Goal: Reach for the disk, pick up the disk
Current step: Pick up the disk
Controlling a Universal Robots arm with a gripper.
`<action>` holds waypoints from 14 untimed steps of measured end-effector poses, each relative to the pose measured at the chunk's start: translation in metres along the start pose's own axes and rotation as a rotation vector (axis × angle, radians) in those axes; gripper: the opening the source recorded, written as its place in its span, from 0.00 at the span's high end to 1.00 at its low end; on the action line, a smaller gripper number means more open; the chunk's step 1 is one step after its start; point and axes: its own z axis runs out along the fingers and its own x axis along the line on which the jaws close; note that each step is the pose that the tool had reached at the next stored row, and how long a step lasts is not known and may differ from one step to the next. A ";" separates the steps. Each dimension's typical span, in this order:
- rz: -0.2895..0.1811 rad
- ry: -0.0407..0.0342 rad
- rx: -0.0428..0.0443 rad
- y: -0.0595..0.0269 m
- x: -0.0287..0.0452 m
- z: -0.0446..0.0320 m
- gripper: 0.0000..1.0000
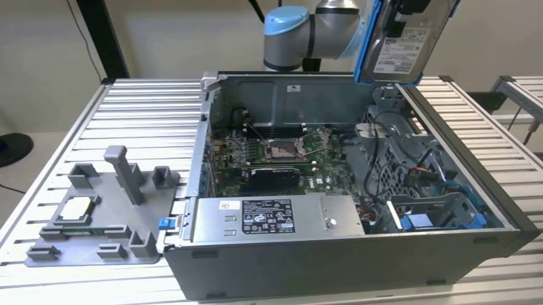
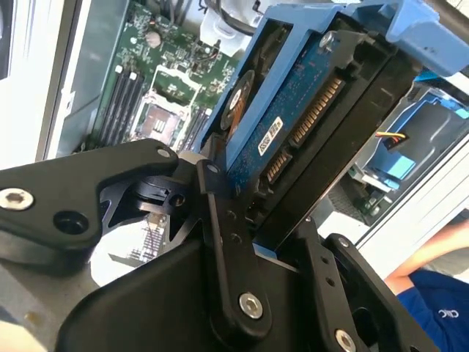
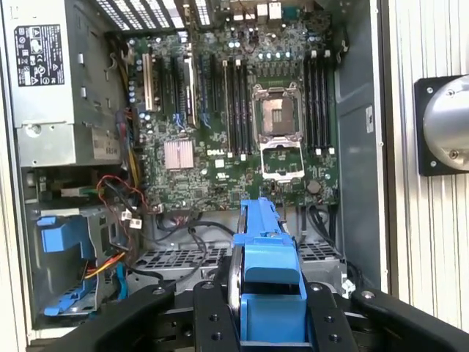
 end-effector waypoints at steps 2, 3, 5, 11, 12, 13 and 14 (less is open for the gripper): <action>0.000 0.0065 0.0131 0.0002 0.0000 0.0004 1.00; -0.001 0.0087 0.0203 0.0003 0.0000 0.0007 1.00; -0.001 0.0104 0.0222 0.0003 0.0001 0.0008 1.00; -0.001 0.0140 0.0232 0.0002 0.0000 0.0037 1.00; -0.001 0.0148 0.0233 0.0002 0.0000 0.0041 1.00; -0.001 0.0150 0.0233 0.0002 0.0000 0.0041 1.00; -0.001 0.0150 0.0234 0.0002 0.0000 0.0041 1.00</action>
